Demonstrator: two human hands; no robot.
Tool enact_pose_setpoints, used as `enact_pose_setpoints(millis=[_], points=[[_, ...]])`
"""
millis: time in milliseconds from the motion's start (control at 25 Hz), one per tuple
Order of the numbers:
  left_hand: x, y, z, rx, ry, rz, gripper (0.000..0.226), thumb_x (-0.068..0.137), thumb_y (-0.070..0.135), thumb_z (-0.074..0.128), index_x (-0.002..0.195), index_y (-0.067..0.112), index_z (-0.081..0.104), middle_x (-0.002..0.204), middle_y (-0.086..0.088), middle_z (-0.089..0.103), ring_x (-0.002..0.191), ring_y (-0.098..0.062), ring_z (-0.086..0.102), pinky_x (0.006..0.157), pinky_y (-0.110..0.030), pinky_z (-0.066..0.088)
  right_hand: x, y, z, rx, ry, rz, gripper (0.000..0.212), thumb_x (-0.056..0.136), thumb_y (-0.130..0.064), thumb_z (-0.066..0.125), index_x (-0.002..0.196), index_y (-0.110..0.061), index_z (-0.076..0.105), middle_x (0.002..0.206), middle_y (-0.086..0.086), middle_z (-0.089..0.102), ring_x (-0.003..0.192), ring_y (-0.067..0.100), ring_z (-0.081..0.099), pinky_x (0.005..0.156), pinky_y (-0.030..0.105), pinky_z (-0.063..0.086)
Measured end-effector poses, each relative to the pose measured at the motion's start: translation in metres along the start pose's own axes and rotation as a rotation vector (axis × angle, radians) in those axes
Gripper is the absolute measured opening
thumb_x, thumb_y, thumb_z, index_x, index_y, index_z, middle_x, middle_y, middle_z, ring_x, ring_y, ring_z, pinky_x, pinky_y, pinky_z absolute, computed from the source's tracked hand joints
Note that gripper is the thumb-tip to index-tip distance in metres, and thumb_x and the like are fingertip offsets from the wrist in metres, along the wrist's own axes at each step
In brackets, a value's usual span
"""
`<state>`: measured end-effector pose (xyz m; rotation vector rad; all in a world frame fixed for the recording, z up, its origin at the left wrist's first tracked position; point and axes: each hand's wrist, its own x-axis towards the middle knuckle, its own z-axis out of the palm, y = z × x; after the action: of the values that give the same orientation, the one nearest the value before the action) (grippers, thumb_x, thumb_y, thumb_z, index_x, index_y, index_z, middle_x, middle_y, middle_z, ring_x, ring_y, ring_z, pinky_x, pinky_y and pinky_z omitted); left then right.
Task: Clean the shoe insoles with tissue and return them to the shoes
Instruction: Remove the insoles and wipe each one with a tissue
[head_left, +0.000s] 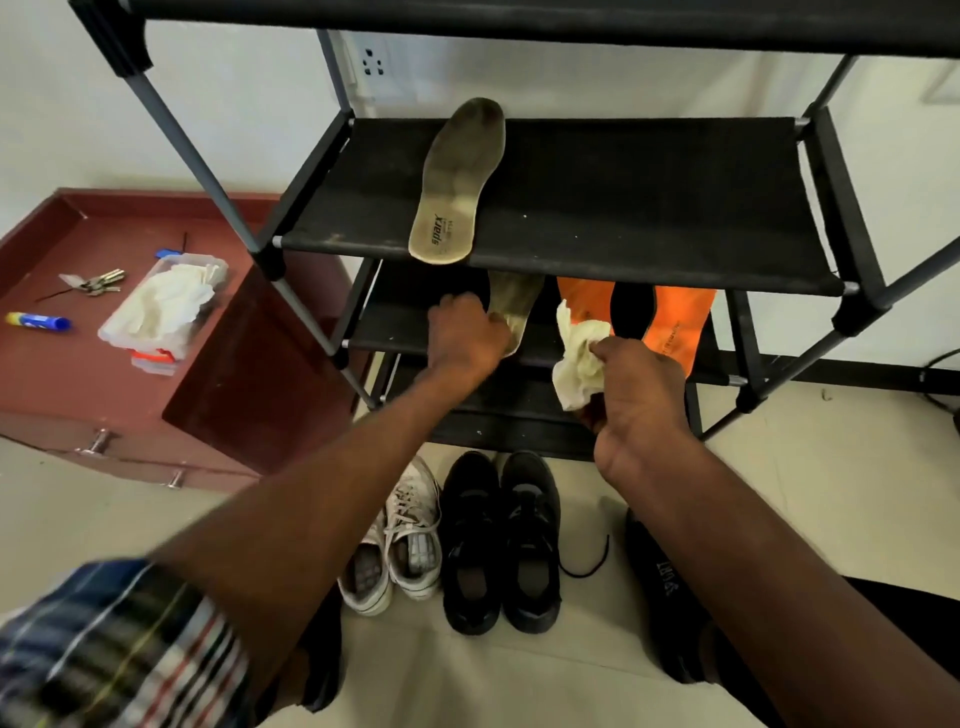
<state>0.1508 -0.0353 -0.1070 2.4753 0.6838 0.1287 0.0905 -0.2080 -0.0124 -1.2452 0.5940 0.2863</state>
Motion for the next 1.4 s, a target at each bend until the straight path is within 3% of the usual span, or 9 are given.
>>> enact_pose_setpoints(millis=[200, 360, 480, 640, 760, 920, 1040, 1120, 1400], points=[[0.057, 0.014, 0.026, -0.066, -0.157, -0.232, 0.044, 0.093, 0.026, 0.065, 0.133, 0.010, 0.058, 0.141, -0.016, 0.058, 0.129, -0.037, 0.058, 0.106, -0.043, 0.051, 0.017, -0.004, -0.002, -0.032, -0.060, 0.114, 0.004, 0.096, -0.012, 0.065, 0.096, -0.016, 0.062, 0.099, 0.007, 0.070, 0.090, 0.023, 0.070, 0.073, 0.039, 0.060], [0.068, -0.002, 0.033, -0.327, -0.162, -0.358, 0.043, 0.085, 0.010, 0.078, 0.125, 0.005, 0.064, 0.128, -0.016, 0.068, 0.113, -0.033, 0.067, 0.088, -0.039, 0.059, 0.026, -0.005, -0.010, -0.075, -0.098, 0.124, 0.007, 0.095, -0.011, 0.066, 0.102, -0.012, 0.066, 0.094, 0.007, 0.071, 0.077, 0.019, 0.067, 0.051, 0.027, 0.052], [0.032, -0.008, 0.013, -0.701, -0.261, -0.431, 0.024, 0.086, -0.010, 0.072, 0.108, 0.000, 0.069, 0.108, -0.018, 0.073, 0.098, -0.032, 0.072, 0.078, -0.039, 0.059, 0.023, -0.008, -0.011, -0.115, -0.091, 0.078, 0.005, 0.095, -0.009, 0.065, 0.096, -0.013, 0.064, 0.095, 0.008, 0.071, 0.077, 0.019, 0.069, 0.053, 0.027, 0.053], [-0.067, -0.027, -0.042, -1.027, -0.548, -0.544, 0.020, 0.092, -0.013, 0.058, 0.104, -0.002, 0.069, 0.097, -0.016, 0.074, 0.087, -0.027, 0.074, 0.081, -0.043, 0.063, 0.012, -0.008, -0.012, -0.273, -0.167, -0.075, 0.021, 0.095, 0.002, 0.056, 0.078, -0.009, 0.064, 0.066, 0.006, 0.073, 0.056, 0.010, 0.068, 0.051, 0.021, 0.052], [-0.131, -0.045, -0.077, -1.103, -0.639, -0.562, 0.036, 0.087, -0.012, 0.051, 0.118, 0.000, 0.066, 0.095, -0.014, 0.072, 0.084, -0.026, 0.072, 0.083, -0.042, 0.064, 0.000, 0.005, -0.009, -0.457, -0.277, -0.150, 0.020, 0.091, 0.000, 0.062, 0.097, -0.016, 0.072, 0.094, 0.005, 0.074, 0.090, 0.021, 0.071, 0.065, 0.029, 0.053], [-0.174, -0.059, -0.095, -1.242, -0.619, -0.474, 0.070, 0.069, -0.010, 0.059, 0.135, 0.012, 0.065, 0.106, -0.013, 0.070, 0.095, -0.029, 0.069, 0.092, -0.047, 0.059, -0.016, 0.021, -0.002, -0.634, -0.478, -0.285, 0.035, 0.090, -0.002, 0.066, 0.109, -0.032, 0.070, 0.094, 0.011, 0.072, 0.084, 0.026, 0.070, 0.064, 0.030, 0.053], [-0.177, -0.063, -0.094, -1.335, -0.530, -0.444, 0.062, 0.079, 0.003, 0.067, 0.140, 0.011, 0.062, 0.126, -0.017, 0.069, 0.109, -0.032, 0.066, 0.103, -0.055, 0.052, -0.023, 0.035, 0.006, -0.760, -0.572, -0.378, 0.029, 0.089, -0.004, 0.066, 0.097, -0.030, 0.075, 0.081, 0.006, 0.072, 0.078, 0.016, 0.069, 0.074, 0.034, 0.054], [-0.169, -0.060, -0.093, -1.287, -0.500, -0.439, 0.045, 0.098, 0.032, 0.065, 0.138, 0.011, 0.064, 0.130, -0.019, 0.069, 0.108, -0.031, 0.069, 0.096, -0.053, 0.055, -0.022, 0.040, 0.010, -0.758, -0.590, -0.352, 0.026, 0.089, -0.004, 0.067, 0.096, -0.027, 0.077, 0.084, 0.006, 0.073, 0.080, 0.016, 0.070, 0.076, 0.034, 0.055], [-0.137, -0.060, -0.077, -1.285, -0.602, -0.347, 0.096, 0.091, 0.088, 0.032, 0.148, 0.015, 0.057, 0.149, -0.017, 0.058, 0.140, -0.038, 0.053, 0.121, -0.058, 0.034, -0.020, 0.050, 0.019, -0.692, -0.684, -0.200, 0.023, 0.091, 0.003, 0.067, 0.102, -0.015, 0.076, 0.095, 0.010, 0.077, 0.083, 0.013, 0.072, 0.066, 0.019, 0.055]])
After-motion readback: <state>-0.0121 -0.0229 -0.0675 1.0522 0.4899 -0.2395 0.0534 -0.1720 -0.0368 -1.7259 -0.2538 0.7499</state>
